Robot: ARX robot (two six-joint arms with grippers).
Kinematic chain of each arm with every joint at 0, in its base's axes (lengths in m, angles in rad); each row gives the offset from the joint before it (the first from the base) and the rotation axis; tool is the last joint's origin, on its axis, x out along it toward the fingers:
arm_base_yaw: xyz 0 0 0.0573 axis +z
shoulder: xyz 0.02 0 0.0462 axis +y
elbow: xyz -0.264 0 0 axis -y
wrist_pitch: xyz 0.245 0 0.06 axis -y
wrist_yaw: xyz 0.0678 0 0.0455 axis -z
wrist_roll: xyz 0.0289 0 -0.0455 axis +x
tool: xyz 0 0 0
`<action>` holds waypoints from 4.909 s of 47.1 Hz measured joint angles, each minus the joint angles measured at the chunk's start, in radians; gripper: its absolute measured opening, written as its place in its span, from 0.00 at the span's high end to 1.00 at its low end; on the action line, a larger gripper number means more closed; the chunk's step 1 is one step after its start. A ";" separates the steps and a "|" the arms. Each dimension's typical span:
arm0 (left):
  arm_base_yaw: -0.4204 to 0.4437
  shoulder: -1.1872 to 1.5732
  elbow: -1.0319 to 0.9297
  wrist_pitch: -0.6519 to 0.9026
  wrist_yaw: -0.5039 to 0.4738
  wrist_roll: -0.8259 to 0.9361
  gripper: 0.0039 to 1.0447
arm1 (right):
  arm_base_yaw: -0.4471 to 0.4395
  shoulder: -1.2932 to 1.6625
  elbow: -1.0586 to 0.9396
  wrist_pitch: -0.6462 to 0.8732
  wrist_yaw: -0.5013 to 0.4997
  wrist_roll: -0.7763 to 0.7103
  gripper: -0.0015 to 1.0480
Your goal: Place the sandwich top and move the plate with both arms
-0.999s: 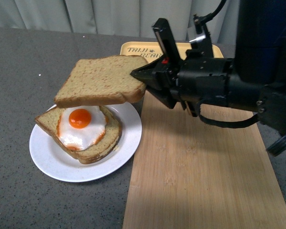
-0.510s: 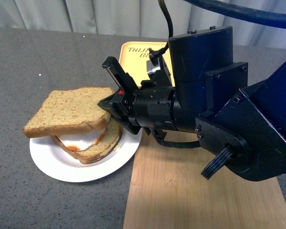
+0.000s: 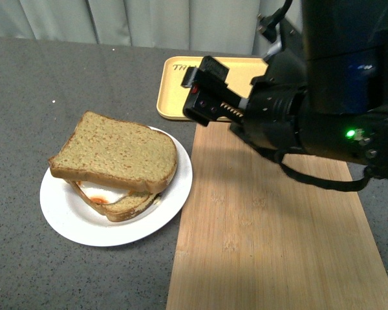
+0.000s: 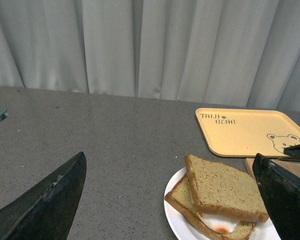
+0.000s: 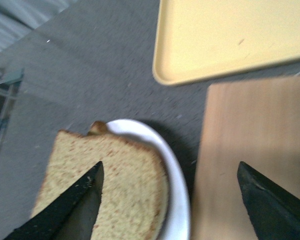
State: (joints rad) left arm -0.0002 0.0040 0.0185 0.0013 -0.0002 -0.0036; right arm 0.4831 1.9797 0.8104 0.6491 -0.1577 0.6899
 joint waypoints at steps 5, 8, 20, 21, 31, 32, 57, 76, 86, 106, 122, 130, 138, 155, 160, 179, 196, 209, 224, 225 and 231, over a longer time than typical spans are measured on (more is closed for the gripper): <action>0.000 0.000 0.000 0.000 0.000 0.000 0.06 | -0.024 -0.076 -0.051 0.016 0.167 -0.159 0.08; 0.000 0.000 0.000 0.000 0.000 0.000 0.06 | -0.026 -0.051 -0.124 0.312 0.424 -0.332 0.18; 0.000 0.000 0.000 -0.001 0.000 0.000 0.06 | -0.148 -0.244 -0.447 0.721 0.487 -0.655 0.60; 0.000 0.000 0.000 -0.001 0.000 0.000 0.06 | -0.153 -0.254 -0.457 0.721 0.482 -0.660 0.62; 0.000 0.000 0.000 -0.001 0.000 0.000 0.06 | -0.247 -0.460 -0.621 0.657 0.388 -0.685 0.99; 0.000 0.000 0.000 -0.001 0.000 0.000 0.06 | -0.254 -0.481 -0.631 0.649 0.381 -0.687 0.99; 0.000 0.000 0.000 -0.001 0.000 0.000 0.06 | -0.433 -1.116 -0.780 0.164 0.180 -0.688 0.99; 0.000 0.000 0.000 -0.001 0.000 0.000 0.06 | -0.481 -1.397 -0.806 -0.077 0.158 -0.687 0.99; 0.000 0.000 0.000 -0.001 0.000 0.000 0.06 | -0.481 -1.500 -0.806 -0.173 0.158 -0.687 0.99; 0.000 0.000 0.000 -0.001 0.000 0.000 0.06 | -0.481 -1.698 -0.806 -0.365 0.158 -0.687 0.99; 0.000 0.000 0.000 -0.001 0.000 0.000 0.06 | -0.481 -1.803 -0.806 -0.469 0.156 -0.687 0.99; 0.000 -0.001 0.000 -0.001 0.000 0.000 0.06 | -0.481 -1.975 -0.806 -0.644 0.156 -0.687 0.99; 0.000 -0.001 0.000 -0.001 0.000 0.000 0.06 | -0.481 -1.975 -0.806 -0.647 0.156 -0.689 0.95; -0.001 0.028 0.024 -0.076 -0.018 -0.031 0.06 | -0.481 -1.975 -0.806 -0.647 0.156 -0.689 0.24; -0.003 0.178 0.074 -0.240 -0.016 -0.149 0.06 | -0.481 -1.975 -0.806 -0.647 0.156 -0.689 0.07; -0.126 1.035 0.134 0.185 0.035 -0.534 0.06 | -0.481 -1.975 -0.806 -0.647 0.156 -0.689 0.09; -0.212 1.579 0.284 0.418 0.105 -0.727 0.06 | -0.481 -1.975 -0.806 -0.648 0.156 -0.689 0.09; -0.224 1.738 0.350 0.465 0.108 -0.875 0.06 | -0.481 -1.975 -0.806 -0.647 0.156 -0.689 0.09; -0.224 1.814 0.398 0.477 0.097 -0.953 0.31 | -0.481 -1.975 -0.806 -0.648 0.156 -0.689 0.09; -0.224 1.819 0.401 0.477 0.097 -0.956 0.35 | -0.481 -1.975 -0.806 -0.647 0.156 -0.689 0.09; -0.223 1.852 0.425 0.471 0.100 -0.980 0.57 | -0.481 -1.975 -0.806 -0.648 0.156 -0.689 0.09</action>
State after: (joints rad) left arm -0.2234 1.8561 0.4431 0.4721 0.1001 -0.9836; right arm 0.0025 0.0044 0.0044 0.0013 -0.0021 0.0010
